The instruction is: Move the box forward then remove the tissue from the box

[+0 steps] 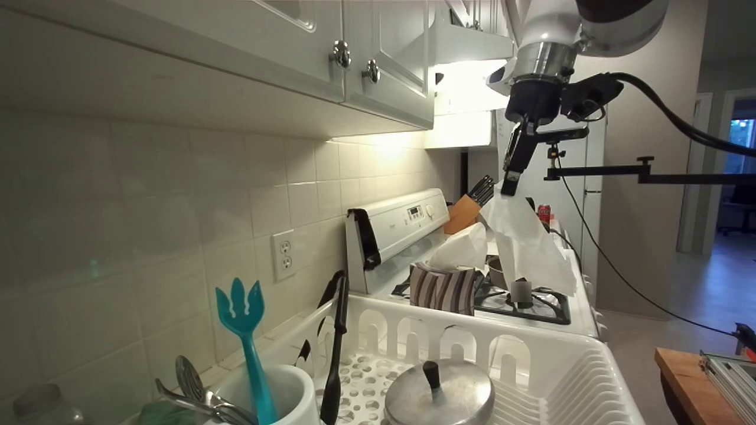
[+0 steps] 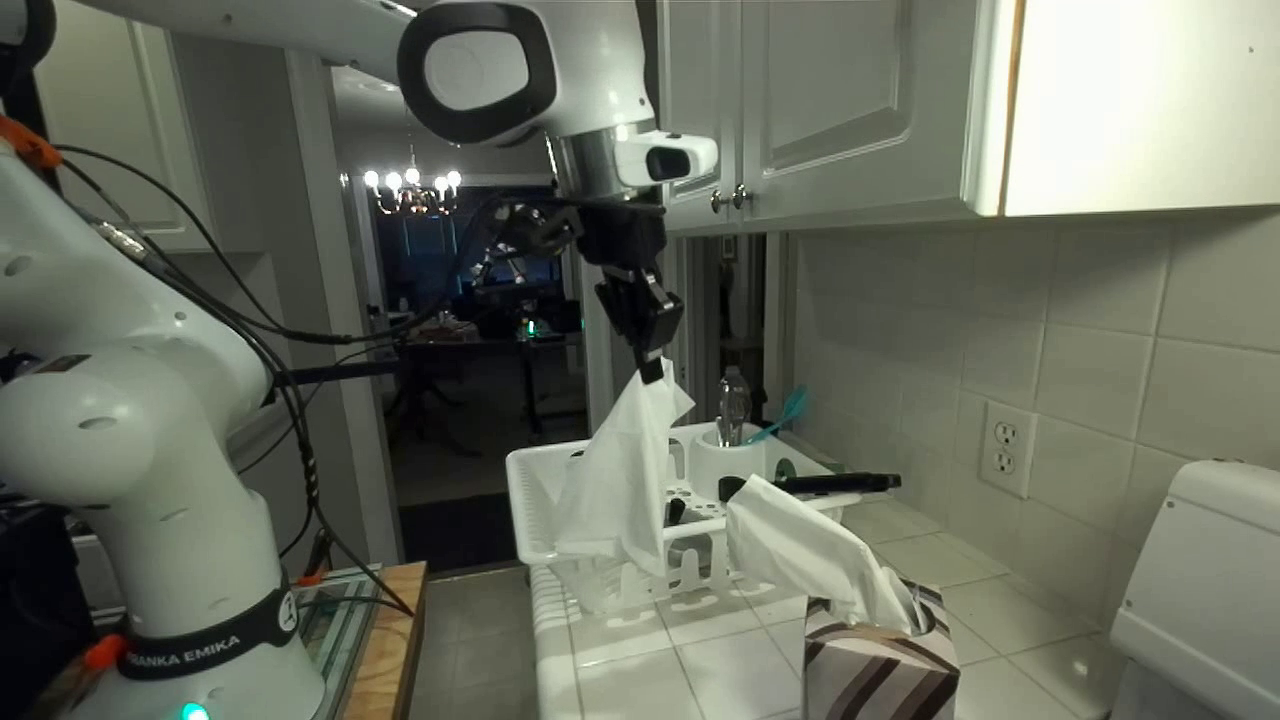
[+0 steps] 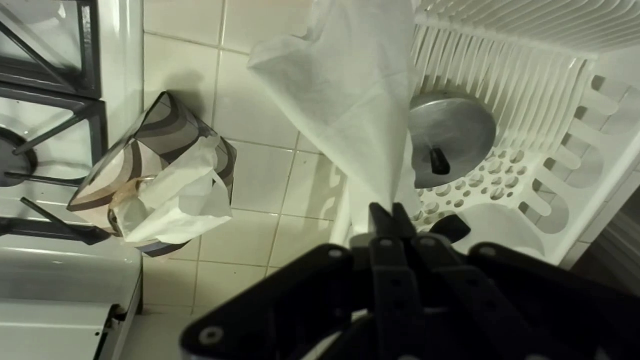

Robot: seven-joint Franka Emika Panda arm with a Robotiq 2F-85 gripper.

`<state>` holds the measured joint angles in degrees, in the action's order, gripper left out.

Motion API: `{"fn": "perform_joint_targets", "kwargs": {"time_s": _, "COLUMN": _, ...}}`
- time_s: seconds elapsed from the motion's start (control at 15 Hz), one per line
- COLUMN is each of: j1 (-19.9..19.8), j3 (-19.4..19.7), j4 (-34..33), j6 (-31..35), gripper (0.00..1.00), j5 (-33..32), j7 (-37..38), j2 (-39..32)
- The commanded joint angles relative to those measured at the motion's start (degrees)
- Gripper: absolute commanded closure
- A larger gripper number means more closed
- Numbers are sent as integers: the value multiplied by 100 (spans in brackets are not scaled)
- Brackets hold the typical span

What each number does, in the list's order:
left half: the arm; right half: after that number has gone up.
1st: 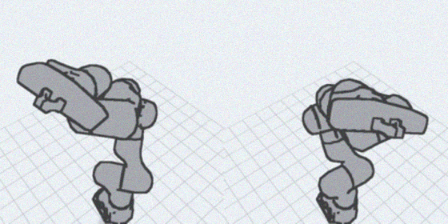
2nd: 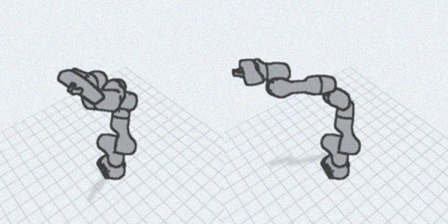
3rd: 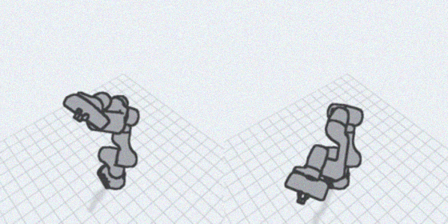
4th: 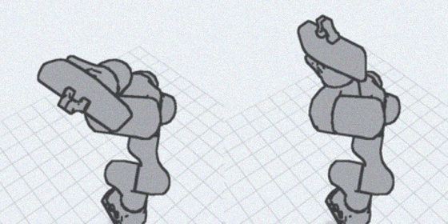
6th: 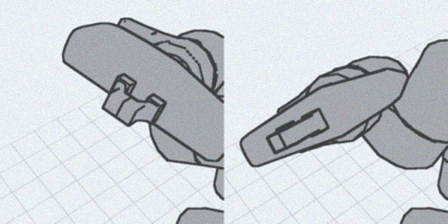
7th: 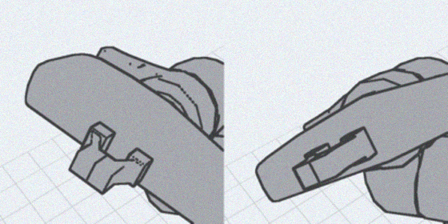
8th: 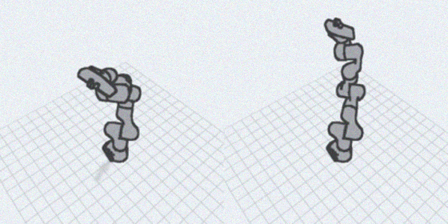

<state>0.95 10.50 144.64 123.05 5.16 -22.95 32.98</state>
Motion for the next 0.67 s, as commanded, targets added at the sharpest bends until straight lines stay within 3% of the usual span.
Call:
{"fn": "perform_joint_targets", "kwargs": {"time_s": 0.0, "j1": -26, "j3": -132, "j4": 42, "j6": 273, "gripper": 100, "j5": -193, "j7": 5, "j2": -188}}
{"fn": "perform_joint_targets", "kwargs": {"time_s": 0.6, "j1": -78, "j3": -261, "j4": 92, "j6": 571, "gripper": 100, "j5": -517, "j7": 118, "j2": -340}}
